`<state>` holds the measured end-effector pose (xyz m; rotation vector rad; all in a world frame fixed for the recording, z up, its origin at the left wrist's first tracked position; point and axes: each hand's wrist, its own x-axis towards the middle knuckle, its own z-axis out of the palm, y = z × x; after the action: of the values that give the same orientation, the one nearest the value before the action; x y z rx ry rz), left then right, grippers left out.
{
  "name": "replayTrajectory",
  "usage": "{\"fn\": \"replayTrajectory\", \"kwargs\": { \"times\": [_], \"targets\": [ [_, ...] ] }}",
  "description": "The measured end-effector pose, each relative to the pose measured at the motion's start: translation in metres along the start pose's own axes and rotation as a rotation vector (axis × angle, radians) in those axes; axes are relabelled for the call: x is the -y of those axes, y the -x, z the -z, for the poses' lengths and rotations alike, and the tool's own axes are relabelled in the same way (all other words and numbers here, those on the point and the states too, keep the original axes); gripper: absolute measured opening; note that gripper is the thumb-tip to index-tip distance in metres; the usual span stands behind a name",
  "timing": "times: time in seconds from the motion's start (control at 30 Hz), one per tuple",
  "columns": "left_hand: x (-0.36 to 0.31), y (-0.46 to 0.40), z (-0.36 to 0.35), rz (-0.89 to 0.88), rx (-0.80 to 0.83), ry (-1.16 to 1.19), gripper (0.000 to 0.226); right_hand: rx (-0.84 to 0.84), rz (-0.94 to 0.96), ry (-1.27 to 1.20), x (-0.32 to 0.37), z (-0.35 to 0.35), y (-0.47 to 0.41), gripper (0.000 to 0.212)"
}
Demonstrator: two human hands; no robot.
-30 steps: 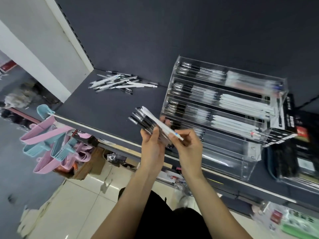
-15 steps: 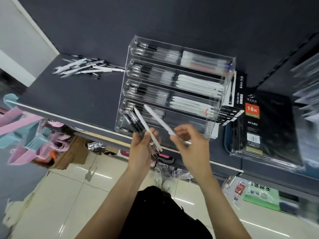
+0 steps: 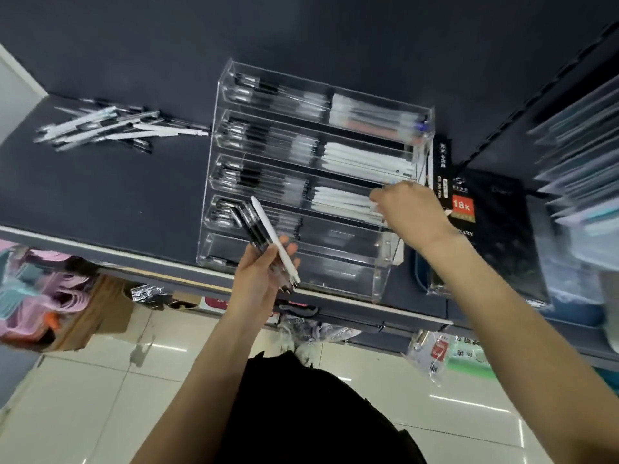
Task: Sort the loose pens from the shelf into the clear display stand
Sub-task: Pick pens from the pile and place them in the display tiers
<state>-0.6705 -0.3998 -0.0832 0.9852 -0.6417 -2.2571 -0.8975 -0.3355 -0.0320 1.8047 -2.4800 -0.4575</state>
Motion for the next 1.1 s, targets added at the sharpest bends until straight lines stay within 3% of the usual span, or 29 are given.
{"fn": "replayTrajectory", "kwargs": {
  "times": [0.13, 0.23, 0.3, 0.37, 0.5, 0.7, 0.77, 0.9, 1.1],
  "targets": [
    [-0.003, -0.008, -0.006, -0.005, 0.06, -0.015, 0.021, 0.112, 0.09, 0.078, -0.001, 0.011, -0.003, 0.034],
    [-0.004, -0.011, -0.014, -0.018, 0.092, -0.003, 0.023, 0.078, 0.069, 0.008, 0.001, 0.018, 0.005, 0.034],
    [-0.002, -0.013, -0.021, -0.021, 0.088, -0.01, 0.025, -0.118, 0.018, -0.186, 0.01, 0.027, 0.016, 0.025],
    [0.002, -0.014, -0.027, -0.022, 0.066, -0.015, 0.024, -0.29, -0.006, -0.531, 0.034, 0.034, 0.028, 0.022],
    [0.011, -0.014, -0.04, -0.039, 0.056, -0.061, 0.019, -0.229, -0.089, -0.909, 0.083, 0.021, 0.034, 0.023],
    [0.009, -0.015, -0.048, -0.044, 0.064, -0.027, 0.026, -0.171, -0.199, -1.237, 0.077, 0.012, 0.025, 0.025],
    [0.007, -0.019, -0.049, -0.043, 0.074, -0.004, 0.026, -0.214, -0.217, -1.205, 0.061, 0.011, 0.024, 0.024],
    [0.001, -0.025, -0.042, -0.047, 0.046, 0.021, 0.026, -0.42, -0.222, -0.772, 0.016, 0.001, 0.021, 0.018],
    [-0.001, -0.028, -0.035, -0.051, -0.011, 0.01, 0.025, -0.466, -0.05, -0.375, 0.005, -0.009, 0.003, 0.016]
  ]
}}
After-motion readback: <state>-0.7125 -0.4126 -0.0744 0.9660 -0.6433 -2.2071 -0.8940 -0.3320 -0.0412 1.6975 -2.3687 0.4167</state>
